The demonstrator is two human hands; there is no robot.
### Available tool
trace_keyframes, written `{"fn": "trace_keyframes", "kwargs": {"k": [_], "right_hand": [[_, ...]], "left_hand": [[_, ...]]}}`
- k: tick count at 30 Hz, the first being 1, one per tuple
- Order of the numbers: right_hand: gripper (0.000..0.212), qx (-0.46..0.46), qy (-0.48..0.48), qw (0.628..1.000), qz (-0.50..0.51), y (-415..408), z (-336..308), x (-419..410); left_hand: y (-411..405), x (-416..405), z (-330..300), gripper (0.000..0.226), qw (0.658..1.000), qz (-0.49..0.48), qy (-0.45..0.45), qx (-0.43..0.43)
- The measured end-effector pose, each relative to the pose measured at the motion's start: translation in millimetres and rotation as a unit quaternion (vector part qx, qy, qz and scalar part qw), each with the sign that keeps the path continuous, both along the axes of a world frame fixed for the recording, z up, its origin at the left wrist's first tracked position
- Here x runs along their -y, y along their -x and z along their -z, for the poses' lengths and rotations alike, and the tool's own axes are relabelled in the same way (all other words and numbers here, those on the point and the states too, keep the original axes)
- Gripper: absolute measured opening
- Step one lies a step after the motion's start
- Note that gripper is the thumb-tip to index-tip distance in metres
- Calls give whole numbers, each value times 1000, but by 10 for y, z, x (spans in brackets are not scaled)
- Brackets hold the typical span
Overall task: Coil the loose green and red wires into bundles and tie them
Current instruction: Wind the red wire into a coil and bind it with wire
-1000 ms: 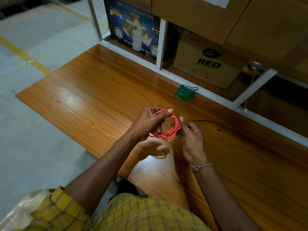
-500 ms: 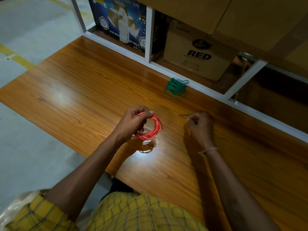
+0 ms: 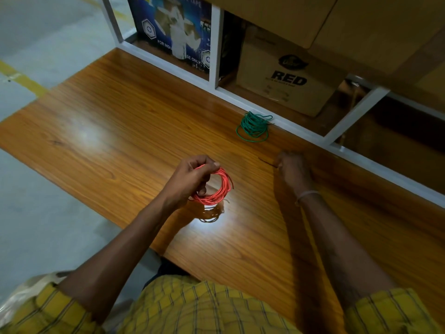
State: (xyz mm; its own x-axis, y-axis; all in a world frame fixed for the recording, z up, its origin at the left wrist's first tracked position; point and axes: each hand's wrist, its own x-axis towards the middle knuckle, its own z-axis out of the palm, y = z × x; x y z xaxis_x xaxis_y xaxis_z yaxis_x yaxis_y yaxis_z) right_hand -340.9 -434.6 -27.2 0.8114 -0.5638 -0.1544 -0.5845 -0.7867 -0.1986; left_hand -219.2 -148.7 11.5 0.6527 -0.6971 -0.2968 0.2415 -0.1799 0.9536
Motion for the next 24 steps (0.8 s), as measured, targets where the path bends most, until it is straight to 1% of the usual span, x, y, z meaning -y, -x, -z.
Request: {"fn": "trace_keyframes", "kwargs": {"k": [2, 3, 4, 6, 8, 10, 13, 16, 18, 21, 24], "right_hand": [[25, 7, -76, 997, 27, 1, -12, -72], [24, 34, -136, 989, 51, 19, -36, -122], [22, 69, -208, 973, 79, 42, -84, -190], [23, 137, -342, 921, 129, 91, -219, -317], [23, 174, -427, 874, 153, 127, -374, -408], [20, 198, -493, 831, 162, 143, -499, -473], [15, 209, -562, 785, 158, 162, -640, -566], [10, 224, -607, 751, 133, 175, -752, -680], [9, 235, -616, 743, 113, 174, -818, -758], [10, 252, -628, 733, 74, 165, -904, -855], [11, 257, -636, 726, 39, 141, -992, -910]], "left_hand": [[3, 2, 3, 21, 1000, -4, 1, -3], [5, 0, 4, 20, 1000, -7, 2, -4], [8, 1, 4, 19, 1000, -9, 3, -4], [9, -2, 17, 19, 1000, -14, 2, -5], [13, -7, 36, 19, 1000, -17, 0, -6], [21, -15, 57, 19, 1000, -20, -1, -9], [40, -30, 87, 18, 999, -30, 1, -17], [50, -39, 115, 22, 999, -40, 2, -24], [52, -41, 125, 27, 999, -44, 1, -26], [53, -40, 119, 21, 999, -47, -3, -13], [41, -28, 133, 22, 998, -56, -4, -11]]}}
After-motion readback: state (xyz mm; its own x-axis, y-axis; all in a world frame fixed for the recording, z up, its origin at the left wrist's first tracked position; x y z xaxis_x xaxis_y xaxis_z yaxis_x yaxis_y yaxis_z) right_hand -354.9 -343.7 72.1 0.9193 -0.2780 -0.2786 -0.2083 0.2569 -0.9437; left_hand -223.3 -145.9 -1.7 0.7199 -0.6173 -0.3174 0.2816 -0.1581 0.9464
